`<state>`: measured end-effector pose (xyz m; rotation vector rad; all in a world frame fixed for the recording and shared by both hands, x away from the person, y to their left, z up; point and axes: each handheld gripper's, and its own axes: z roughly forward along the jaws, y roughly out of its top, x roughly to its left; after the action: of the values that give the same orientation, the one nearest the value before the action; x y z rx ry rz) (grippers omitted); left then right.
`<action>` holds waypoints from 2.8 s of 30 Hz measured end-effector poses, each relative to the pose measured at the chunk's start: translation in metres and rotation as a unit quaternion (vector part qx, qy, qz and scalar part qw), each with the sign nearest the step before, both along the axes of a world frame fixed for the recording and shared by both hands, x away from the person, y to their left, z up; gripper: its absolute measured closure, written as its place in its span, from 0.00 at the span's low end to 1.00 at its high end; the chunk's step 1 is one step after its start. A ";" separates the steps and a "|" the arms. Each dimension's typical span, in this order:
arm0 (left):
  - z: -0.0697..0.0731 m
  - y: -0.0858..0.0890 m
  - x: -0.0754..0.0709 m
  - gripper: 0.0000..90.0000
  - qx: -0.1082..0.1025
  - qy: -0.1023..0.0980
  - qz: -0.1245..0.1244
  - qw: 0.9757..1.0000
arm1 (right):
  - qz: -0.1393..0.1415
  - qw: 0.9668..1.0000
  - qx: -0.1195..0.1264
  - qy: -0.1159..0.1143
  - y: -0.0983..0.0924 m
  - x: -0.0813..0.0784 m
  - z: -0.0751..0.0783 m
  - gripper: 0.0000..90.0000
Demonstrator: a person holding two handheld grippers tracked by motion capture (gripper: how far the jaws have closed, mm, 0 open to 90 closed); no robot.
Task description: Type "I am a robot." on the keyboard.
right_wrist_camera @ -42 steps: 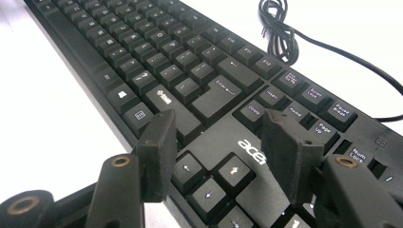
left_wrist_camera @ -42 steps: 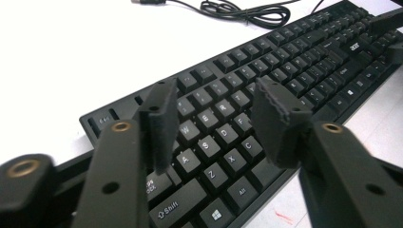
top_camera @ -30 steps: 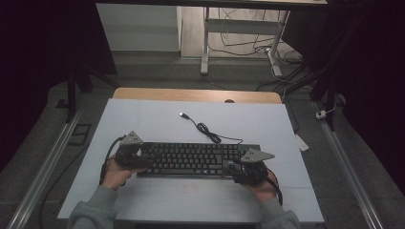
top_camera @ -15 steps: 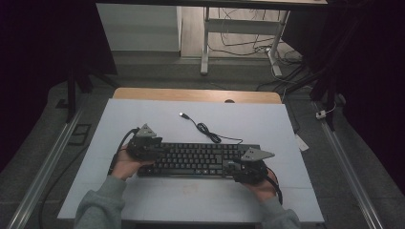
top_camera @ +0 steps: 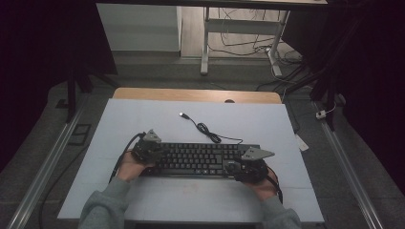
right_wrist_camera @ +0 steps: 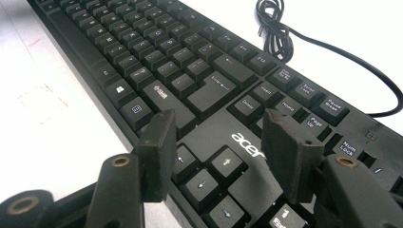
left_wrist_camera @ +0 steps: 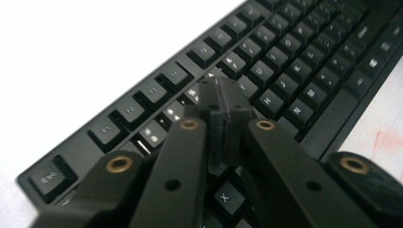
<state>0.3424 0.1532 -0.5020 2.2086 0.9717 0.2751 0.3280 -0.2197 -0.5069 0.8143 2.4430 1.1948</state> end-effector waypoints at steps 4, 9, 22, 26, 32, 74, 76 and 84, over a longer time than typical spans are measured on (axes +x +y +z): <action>-0.007 -0.005 0.002 0.99 0.013 0.006 -0.004 1.000 | -0.002 1.000 -0.002 0.000 -0.001 -0.001 0.000 0.51; -0.013 -0.008 0.005 0.98 0.019 0.007 -0.002 1.000 | -0.003 1.000 0.000 0.000 -0.003 0.000 0.000 0.51; -0.015 -0.008 0.004 0.99 0.015 0.002 0.005 1.000 | -0.004 1.000 -0.004 -0.002 -0.003 0.000 0.000 0.51; -0.011 -0.006 0.003 0.99 0.002 -0.005 0.008 1.000 | -0.004 1.000 -0.003 -0.002 -0.003 0.000 0.000 0.51; -0.005 -0.002 0.001 0.99 -0.012 -0.013 0.014 1.000 | -0.004 1.000 -0.004 -0.003 -0.003 0.000 0.000 0.51; 0.007 0.018 -0.038 0.47 -0.033 -0.021 0.061 0.997 | 0.000 1.000 -0.001 -0.005 -0.001 0.000 0.000 0.52; 0.006 0.020 -0.042 0.47 -0.035 -0.022 0.067 0.997 | -0.001 1.000 -0.001 -0.005 0.000 0.000 0.000 0.52; -0.002 0.026 -0.053 0.46 -0.036 -0.019 0.082 0.996 | 0.001 1.000 0.010 -0.005 0.003 0.002 0.001 0.52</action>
<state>0.2892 0.1787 -0.5038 2.0552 1.1273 0.3511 0.3299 -0.2167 -0.5060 0.8088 2.4276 1.2241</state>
